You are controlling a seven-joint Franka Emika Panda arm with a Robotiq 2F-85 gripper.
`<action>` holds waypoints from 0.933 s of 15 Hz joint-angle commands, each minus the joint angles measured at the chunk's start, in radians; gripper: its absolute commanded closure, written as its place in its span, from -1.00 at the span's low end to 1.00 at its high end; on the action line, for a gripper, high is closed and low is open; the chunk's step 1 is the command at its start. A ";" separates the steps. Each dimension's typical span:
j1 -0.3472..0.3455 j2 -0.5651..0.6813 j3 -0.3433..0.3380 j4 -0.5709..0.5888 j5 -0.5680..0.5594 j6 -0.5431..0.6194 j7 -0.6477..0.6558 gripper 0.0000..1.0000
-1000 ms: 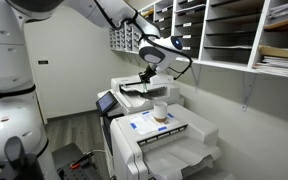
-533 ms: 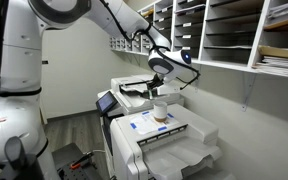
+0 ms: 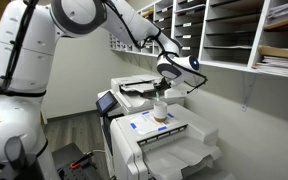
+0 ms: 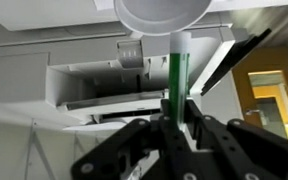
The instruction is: Put the marker inside the mug cup
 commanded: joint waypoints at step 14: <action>0.058 -0.039 -0.005 0.023 -0.341 0.065 0.399 -1.00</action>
